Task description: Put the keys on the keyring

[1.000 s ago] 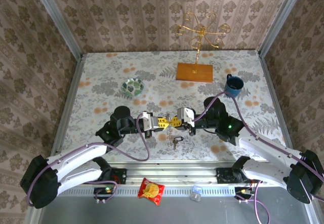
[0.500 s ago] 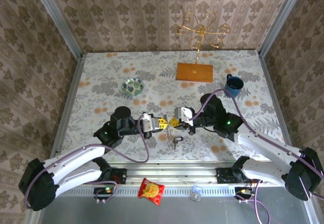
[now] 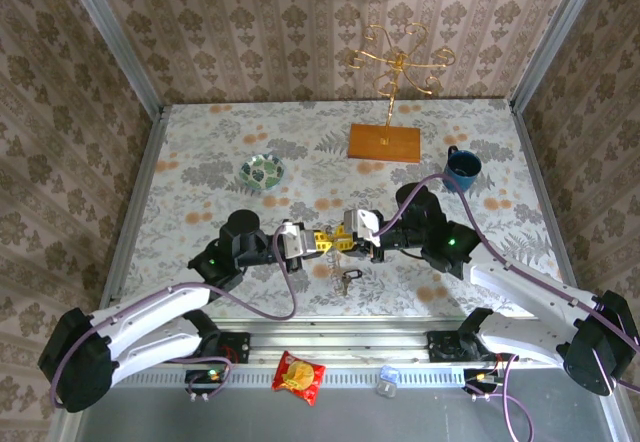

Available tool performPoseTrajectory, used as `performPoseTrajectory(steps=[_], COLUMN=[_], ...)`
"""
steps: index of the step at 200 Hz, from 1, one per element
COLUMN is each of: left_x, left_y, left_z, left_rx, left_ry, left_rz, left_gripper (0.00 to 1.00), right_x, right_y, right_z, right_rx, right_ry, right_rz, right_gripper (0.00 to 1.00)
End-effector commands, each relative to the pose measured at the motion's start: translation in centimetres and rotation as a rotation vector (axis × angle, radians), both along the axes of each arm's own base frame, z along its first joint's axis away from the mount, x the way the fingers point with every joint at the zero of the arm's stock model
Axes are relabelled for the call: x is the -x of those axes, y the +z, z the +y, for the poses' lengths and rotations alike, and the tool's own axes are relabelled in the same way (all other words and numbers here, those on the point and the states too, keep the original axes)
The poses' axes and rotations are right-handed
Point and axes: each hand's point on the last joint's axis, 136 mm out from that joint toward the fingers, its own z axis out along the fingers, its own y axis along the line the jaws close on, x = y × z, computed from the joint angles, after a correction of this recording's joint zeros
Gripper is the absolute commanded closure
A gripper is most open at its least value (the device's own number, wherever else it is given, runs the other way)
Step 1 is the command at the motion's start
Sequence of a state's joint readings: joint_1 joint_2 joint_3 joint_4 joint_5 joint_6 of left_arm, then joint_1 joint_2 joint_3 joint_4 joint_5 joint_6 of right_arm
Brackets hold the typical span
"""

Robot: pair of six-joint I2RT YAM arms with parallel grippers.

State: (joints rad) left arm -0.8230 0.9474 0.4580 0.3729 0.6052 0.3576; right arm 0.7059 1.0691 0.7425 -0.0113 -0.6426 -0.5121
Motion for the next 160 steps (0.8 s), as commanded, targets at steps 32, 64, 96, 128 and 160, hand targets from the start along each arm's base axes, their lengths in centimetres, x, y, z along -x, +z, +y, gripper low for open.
performPoseTrajectory(steps=[32,64,96,128,160], left_x=[0.4,0.5,0.6,0.6,0.6], left_y=[1.6,1.5,1.4,1.4,1.5], left_z=[-0.2,0.0,0.0,0.0,0.0], left_rx=[0.077,0.072,0.072,0.072,0.076], left_ry=[-0.024,-0.024,-0.026,-0.026,-0.026], left_rz=[-0.021,-0.022,-0.024,-0.023,-0.026], left_gripper=[1.00,1.00,1.00,1.00,1.00], right_x=[0.2,0.1,0.1,0.1,0.1], right_y=[-0.3,-0.3,-0.5,-0.3,-0.4], right_z=[0.1,-0.4,-0.7,-0.3,0.2], right_rx=[-0.005,0.002,0.006,-0.005,-0.004], right_ry=[0.006,-0.016,-0.031,-0.013,0.007], right_rz=[0.002,-0.017,-0.021,-0.009,0.003], right_gripper=[0.86,0.77,0.78,0.84,0.91])
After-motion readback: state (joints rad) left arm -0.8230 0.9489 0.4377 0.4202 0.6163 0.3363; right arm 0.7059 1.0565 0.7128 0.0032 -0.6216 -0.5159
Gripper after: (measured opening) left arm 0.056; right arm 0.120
